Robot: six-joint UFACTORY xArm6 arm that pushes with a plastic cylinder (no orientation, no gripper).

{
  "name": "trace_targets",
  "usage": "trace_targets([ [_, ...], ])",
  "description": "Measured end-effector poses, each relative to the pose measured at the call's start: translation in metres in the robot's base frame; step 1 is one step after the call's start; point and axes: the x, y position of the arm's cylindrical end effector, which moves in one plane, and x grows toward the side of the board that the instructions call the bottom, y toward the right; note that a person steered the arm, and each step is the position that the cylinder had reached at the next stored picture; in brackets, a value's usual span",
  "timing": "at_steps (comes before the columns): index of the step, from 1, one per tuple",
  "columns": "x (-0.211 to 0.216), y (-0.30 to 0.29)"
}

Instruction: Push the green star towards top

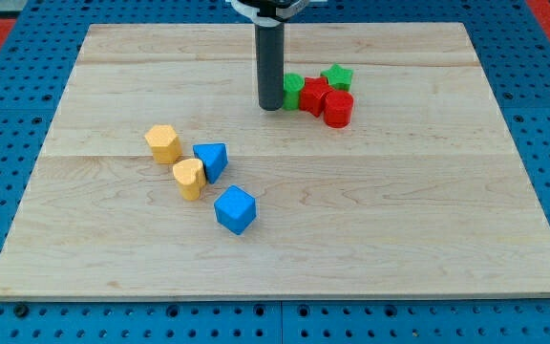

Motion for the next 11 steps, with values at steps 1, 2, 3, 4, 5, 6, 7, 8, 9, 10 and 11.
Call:
trace_targets([
  [1,0.027,0.010],
  [2,0.042,0.065],
  [3,0.025,0.098],
  [4,0.007,0.083],
  [5,-0.007,0.083],
  [6,-0.027,0.083],
  [7,-0.040,0.082],
  [8,-0.044,0.082],
  [9,-0.044,0.087],
  [10,-0.052,0.073],
  [11,-0.053,0.051],
])
